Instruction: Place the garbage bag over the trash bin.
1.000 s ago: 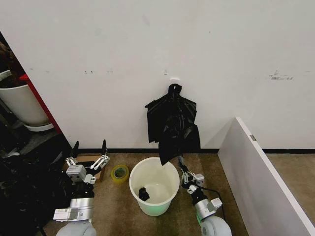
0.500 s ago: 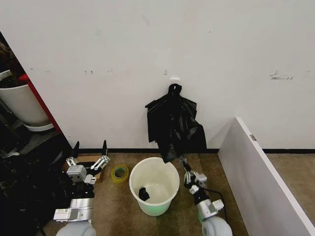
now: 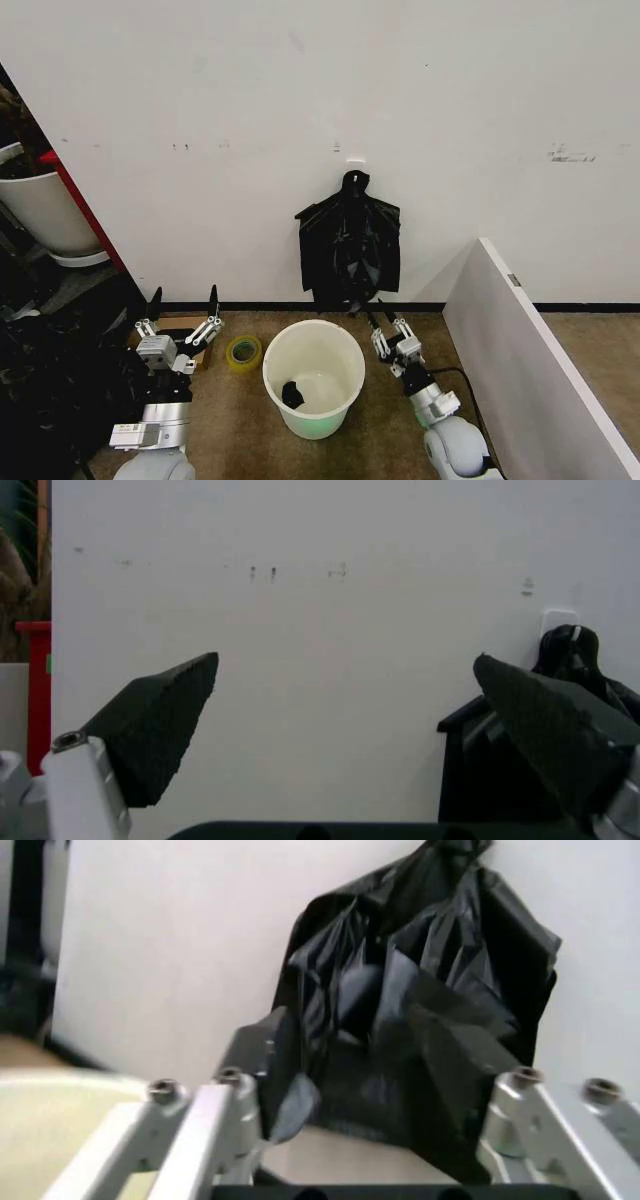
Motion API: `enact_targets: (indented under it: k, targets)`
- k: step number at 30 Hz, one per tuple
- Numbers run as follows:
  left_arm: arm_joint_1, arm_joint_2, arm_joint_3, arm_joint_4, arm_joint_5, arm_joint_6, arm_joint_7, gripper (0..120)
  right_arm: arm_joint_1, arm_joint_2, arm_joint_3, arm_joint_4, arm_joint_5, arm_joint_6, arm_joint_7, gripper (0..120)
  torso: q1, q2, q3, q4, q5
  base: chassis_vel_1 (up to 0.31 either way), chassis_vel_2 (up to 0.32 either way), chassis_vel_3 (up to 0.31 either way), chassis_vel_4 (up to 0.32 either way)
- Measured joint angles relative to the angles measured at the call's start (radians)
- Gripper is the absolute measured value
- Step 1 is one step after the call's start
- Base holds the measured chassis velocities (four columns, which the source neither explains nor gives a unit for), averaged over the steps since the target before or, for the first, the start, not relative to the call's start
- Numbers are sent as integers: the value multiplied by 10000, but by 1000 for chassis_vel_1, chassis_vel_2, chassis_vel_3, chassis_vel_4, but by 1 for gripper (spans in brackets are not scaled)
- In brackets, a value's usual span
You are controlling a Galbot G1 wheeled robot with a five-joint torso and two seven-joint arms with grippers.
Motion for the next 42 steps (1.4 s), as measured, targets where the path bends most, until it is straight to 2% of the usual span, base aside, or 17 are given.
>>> enact_targets:
  k: [1, 3, 8, 10, 14, 18, 22, 26, 27, 30, 34, 42]
  targets:
    - [0, 0, 0, 0, 0, 0, 0, 100, 0, 0, 0, 0, 0, 0, 0, 48, 0, 0, 0, 0, 0, 0, 0, 0, 0]
    - [11, 0, -1, 0, 6, 0, 0, 100, -111, -143, 27, 127, -439, 21, 422, 56, 0, 0, 0, -2, -1, 0, 0, 0, 0]
    - [59, -48, 25, 9, 142, -3, 1, 100, 205, -219, -8, 425, -3330, -87, 3266, 79, 0, 0, 0, 0, 0, 0, 0, 0, 0]
    - [62, -55, 31, 20, 166, -5, 1, 100, 290, -221, -60, 459, -3625, -124, 3504, 82, 0, 0, 0, 0, 0, 0, 0, 0, 0]
    - [70, -81, 52, 89, 282, -7, 1, 100, 1005, -313, -736, 626, -4746, -760, 4278, 97, 0, 0, 0, 2, -1, 0, 0, 0, 0]
    - [54, -79, 44, 127, 297, 5, 1, 100, 1362, -345, -1168, 603, -5028, -1125, 4335, 100, 0, 0, 0, 1, -1, 0, 0, 0, 0]
    - [-66, -43, -1, 324, 297, 66, -5, 100, 2064, -364, -2435, 354, -5315, -2017, 4364, 100, 0, 0, 0, 2, -2, 0, 0, 0, 0]
    - [-160, -87, 31, 466, 310, 98, -10, 100, 2746, -185, -3212, -311, -6834, -3281, 5519, 100, 0, 0, 1, 0, -4, 0, 0, 0, 0]
    - [-160, -87, 31, 466, 310, 98, -10, 100, 2746, -185, -3212, -311, -6834, -3281, 5519, 100, 0, 0, 1, 0, -4, 0, 0, 0, 0]
    - [-167, -128, 51, 528, 363, 100, -11, 100, 3338, 213, -3465, -1098, -8351, -4216, 6671, 100, 0, 0, 1, 1, -3, 0, 0, 0, 0]
    - [-150, -143, 14, 566, 375, 93, -24, 100, 3810, 657, -3680, -1748, -9112, -5415, 7430, 100, 0, 0, 1, 2, -2, 0, 0, 0, 0]
    - [-137, -151, -13, 604, 367, 70, -51, 100, 3930, 856, -3907, -2252, -9357, -6785, 7345, 100, 0, 0, 1, 0, -3, 0, 0, 0, 0]
